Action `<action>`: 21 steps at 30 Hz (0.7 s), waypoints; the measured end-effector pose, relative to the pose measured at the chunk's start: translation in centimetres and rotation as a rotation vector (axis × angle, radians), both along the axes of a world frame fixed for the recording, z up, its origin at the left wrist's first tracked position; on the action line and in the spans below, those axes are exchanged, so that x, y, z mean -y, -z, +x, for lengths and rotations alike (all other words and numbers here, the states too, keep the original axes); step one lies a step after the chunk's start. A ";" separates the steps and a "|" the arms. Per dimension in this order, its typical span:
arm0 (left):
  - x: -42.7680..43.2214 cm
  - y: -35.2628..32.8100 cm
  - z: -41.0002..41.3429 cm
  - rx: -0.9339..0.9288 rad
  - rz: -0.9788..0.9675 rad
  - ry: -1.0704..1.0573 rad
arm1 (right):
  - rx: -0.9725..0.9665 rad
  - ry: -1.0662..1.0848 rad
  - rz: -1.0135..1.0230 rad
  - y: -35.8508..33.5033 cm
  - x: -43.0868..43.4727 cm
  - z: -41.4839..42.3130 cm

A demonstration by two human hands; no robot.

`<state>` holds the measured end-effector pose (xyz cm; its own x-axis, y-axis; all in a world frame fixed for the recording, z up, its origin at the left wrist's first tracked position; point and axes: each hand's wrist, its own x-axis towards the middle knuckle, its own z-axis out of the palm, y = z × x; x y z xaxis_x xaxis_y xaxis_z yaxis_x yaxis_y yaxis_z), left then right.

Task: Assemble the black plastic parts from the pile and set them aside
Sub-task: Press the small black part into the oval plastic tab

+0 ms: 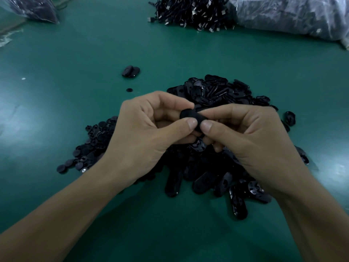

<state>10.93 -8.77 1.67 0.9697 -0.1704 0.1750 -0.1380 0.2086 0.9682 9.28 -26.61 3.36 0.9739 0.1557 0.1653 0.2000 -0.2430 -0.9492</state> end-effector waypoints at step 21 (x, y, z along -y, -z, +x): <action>0.4 -0.2 -0.3 -0.006 -0.002 -0.037 | 0.004 -0.011 -0.072 -0.1 -0.7 0.0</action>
<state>10.59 -9.14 1.84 0.9765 -0.1337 0.1691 -0.1397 0.2049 0.9688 9.27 -25.88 3.45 0.9713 0.1780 0.1576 0.2071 -0.3081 -0.9285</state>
